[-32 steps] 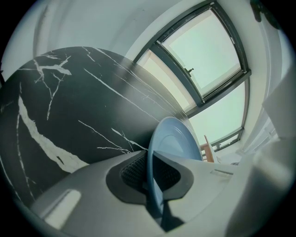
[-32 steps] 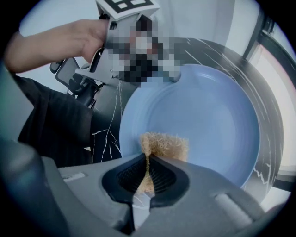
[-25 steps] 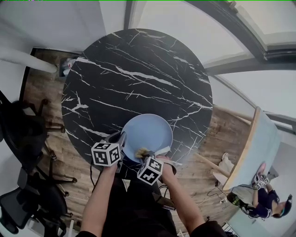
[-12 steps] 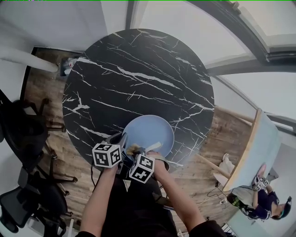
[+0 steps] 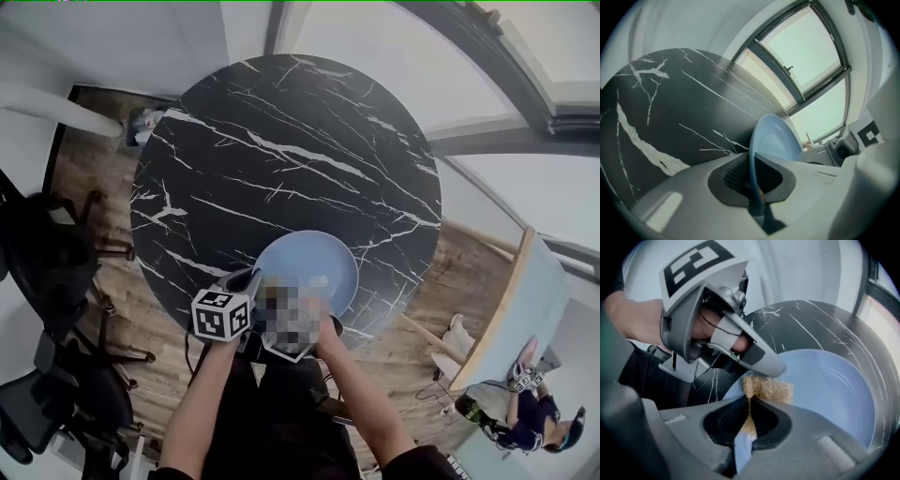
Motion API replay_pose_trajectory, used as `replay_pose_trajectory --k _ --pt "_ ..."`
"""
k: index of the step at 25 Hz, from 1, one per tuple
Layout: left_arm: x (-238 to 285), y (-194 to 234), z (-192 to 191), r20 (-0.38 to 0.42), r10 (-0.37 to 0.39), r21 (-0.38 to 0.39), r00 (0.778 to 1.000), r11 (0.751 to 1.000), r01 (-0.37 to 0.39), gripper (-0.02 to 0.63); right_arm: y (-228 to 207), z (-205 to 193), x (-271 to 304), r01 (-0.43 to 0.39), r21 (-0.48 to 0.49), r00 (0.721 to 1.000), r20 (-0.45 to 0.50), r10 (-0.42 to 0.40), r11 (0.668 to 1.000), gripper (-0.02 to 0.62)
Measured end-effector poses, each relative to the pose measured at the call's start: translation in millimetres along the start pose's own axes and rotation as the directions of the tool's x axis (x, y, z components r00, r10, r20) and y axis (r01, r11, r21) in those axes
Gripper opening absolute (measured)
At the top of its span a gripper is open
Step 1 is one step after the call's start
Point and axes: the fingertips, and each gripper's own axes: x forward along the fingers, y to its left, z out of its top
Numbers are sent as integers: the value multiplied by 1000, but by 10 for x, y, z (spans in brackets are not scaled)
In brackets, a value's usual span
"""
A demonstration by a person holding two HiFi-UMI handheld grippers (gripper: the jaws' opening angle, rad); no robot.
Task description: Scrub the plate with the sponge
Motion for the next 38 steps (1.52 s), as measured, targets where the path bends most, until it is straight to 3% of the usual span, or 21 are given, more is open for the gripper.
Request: replay_pose_trajectory --k 6,14,38 --pt "1 -1 0 -1 -5 5 1000 1000 5 15 -52 55 -11 0 41 1000 25 -2 999 23" --pt "-2 -2 7 5 -12 3 1000 1000 12 17 -48 59 -9 30 26 998 49 -32 999 23" --pt "10 -13 6 -21 -30 31 999 999 30 17 -191 47 -94 -38 44 998 46 36 998 23"
